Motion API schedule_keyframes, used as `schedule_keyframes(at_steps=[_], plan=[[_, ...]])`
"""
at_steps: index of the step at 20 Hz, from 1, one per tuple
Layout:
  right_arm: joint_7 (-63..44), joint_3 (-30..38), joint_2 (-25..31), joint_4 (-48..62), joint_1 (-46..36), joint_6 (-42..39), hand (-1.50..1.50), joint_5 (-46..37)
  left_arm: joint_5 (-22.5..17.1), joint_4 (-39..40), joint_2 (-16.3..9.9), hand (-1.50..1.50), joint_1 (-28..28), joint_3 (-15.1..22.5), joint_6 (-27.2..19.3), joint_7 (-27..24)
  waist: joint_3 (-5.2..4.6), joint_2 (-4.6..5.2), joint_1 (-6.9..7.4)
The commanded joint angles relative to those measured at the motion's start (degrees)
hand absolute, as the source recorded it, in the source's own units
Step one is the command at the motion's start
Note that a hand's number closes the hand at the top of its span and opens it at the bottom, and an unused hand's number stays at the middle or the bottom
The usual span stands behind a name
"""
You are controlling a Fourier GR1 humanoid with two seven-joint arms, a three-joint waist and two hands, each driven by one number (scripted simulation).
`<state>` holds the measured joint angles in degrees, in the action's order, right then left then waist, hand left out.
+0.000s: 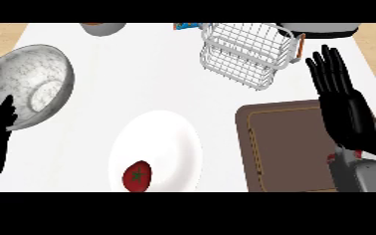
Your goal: Pick the can from the tray and place it in the tiered basket
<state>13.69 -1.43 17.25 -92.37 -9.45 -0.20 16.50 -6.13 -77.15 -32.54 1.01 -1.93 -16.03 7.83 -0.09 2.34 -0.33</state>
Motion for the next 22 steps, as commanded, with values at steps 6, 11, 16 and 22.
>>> schedule_keyframes(at_steps=[6, 11, 16, 22], plan=[[-13.5, -6.7, 4.0, 4.0, 2.7, -13.1, -1.50, 6.7, -5.0, -5.4, 13.2, 0.00, -7.5, 11.3, 11.0, -10.1, -0.20, -1.95, -1.58], [-9.7, -4.8, 1.8, 6.9, 5.2, -14.2, -1.50, 8.1, -3.7, -1.3, 18.2, 0.00, -6.9, 15.5, 13.4, -14.5, 0.07, -2.20, -0.30], [-5.7, 0.3, 11.6, -3.2, 8.6, -18.2, -1.50, 3.0, -3.3, -1.9, 18.3, 0.00, -4.9, 14.4, 13.9, -14.9, 0.07, -2.49, -0.09], [-13.7, 7.2, 33.3, -10.1, 7.2, -23.6, -1.50, -5.0, -4.9, 0.5, 16.8, 0.00, -8.1, 12.1, 15.2, -13.8, -0.23, -2.71, -1.48]])
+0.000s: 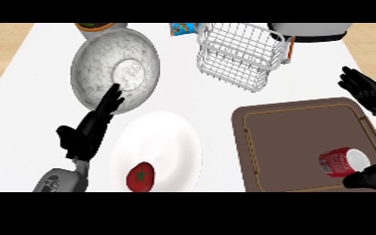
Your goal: Pick the can from the tray and place it in the tiered basket
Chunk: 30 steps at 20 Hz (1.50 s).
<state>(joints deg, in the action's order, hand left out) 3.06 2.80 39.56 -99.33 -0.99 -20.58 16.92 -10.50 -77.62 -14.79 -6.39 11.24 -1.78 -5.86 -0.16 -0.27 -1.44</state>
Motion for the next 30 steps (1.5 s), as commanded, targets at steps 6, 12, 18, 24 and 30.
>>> schedule_keyframes(at_steps=[6, 12, 18, 24, 30], plan=[[-6.3, 2.7, 27.1, -9.4, 2.0, -13.6, -1.50, -15.7, 0.0, -0.6, -0.8, 0.00, 0.3, -0.4, 0.6, 0.6, -0.02, -0.38, -0.60], [-10.3, 3.9, 28.4, -16.6, 6.5, -19.7, -1.50, -16.9, 1.8, -1.2, 1.8, 0.00, -0.8, 1.0, -0.3, 1.2, 0.13, 0.04, 0.54], [-16.5, 9.0, 22.2, -20.2, 7.9, -24.7, -1.50, -17.7, 1.7, 2.4, 2.1, 0.00, 0.3, -1.2, 3.6, -2.5, 0.13, 0.24, 1.08], [-13.0, 8.3, 14.2, -19.7, 12.6, -18.5, -1.50, -33.3, 2.7, 1.6, 2.3, 0.00, 1.1, -2.1, 2.7, -2.5, 0.20, 0.27, 1.14], [-14.2, 0.0, 10.2, -16.9, 14.3, -16.7, -1.50, -45.1, 4.6, -0.6, 3.7, 0.00, -0.7, -1.3, 1.8, 1.3, 0.20, 0.27, 1.34]])
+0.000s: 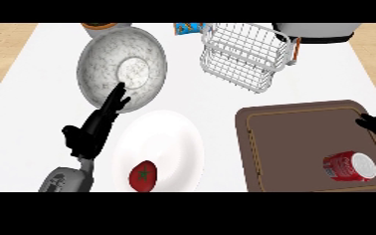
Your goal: Pick the can from the tray and place it in the tiered basket
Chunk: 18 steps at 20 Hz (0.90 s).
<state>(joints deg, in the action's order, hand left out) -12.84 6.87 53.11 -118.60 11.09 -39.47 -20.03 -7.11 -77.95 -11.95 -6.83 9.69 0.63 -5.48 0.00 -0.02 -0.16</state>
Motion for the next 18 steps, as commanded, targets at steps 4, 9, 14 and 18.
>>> schedule_keyframes(at_steps=[4, 9, 14, 18], plan=[[4.8, -1.4, -5.7, 7.2, -2.7, -1.9, -1.50, -6.7, 0.7, 1.1, 0.1, 0.00, 2.1, -1.9, 2.6, -2.6, 0.00, 0.04, 0.27], [5.3, -6.5, -11.4, 10.1, -4.0, 2.2, -1.50, -16.1, 0.3, -4.0, 1.5, 0.00, 0.6, -2.0, 2.3, 3.8, 0.02, 0.00, 0.45], [10.5, -5.1, -13.3, 16.2, -1.4, 5.1, -1.50, -21.2, 2.4, 1.8, 1.9, 0.00, -2.5, -4.0, 2.5, -0.1, 0.02, 0.04, 0.10], [13.3, -3.2, -15.0, 14.9, 2.5, 5.6, -1.50, -23.9, 4.7, -1.2, 3.9, 0.00, 1.9, -2.6, 1.3, -0.7, 0.00, -0.04, -0.10]])
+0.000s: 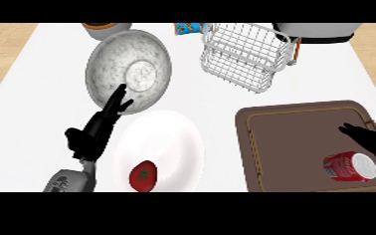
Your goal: Pick the can from the tray and place it in the tiered basket
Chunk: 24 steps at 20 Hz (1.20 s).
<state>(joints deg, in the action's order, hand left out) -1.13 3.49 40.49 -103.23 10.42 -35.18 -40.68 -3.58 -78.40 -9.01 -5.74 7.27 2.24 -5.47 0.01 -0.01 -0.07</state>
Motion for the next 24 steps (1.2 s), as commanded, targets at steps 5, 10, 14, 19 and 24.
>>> schedule_keyframes(at_steps=[5, 10, 14, 19, 24], plan=[[7.0, -1.3, -3.9, 11.0, -2.2, 4.4, -1.50, -7.1, -1.9, -0.4, -2.2, 0.00, 0.1, -3.9, 5.0, -0.1, 0.00, 0.02, 0.13], [6.6, -0.6, -6.1, 9.4, -4.5, 0.7, -1.50, -9.1, -0.6, 4.9, -0.4, 0.00, -4.2, -5.6, 5.4, -0.8, -0.02, 0.01, -0.12], [11.9, -0.4, -8.2, 15.7, -5.4, 5.8, 1.50, -9.4, 2.2, -1.8, 3.3, 0.00, 0.5, -1.1, 1.8, 3.0, 0.01, 0.00, 0.13], [18.0, 2.6, -8.1, 14.4, -5.4, 7.4, 1.50, -6.9, 2.5, -2.3, 2.1, 0.00, 3.2, -2.3, 3.1, -0.6, 0.00, -0.01, 0.03], [16.3, 1.0, -12.4, 10.1, -3.7, 8.1, 1.50, -9.6, 3.1, -1.9, 3.8, 0.00, 1.5, -2.3, 3.0, 1.7, -0.01, -0.02, -0.11]])
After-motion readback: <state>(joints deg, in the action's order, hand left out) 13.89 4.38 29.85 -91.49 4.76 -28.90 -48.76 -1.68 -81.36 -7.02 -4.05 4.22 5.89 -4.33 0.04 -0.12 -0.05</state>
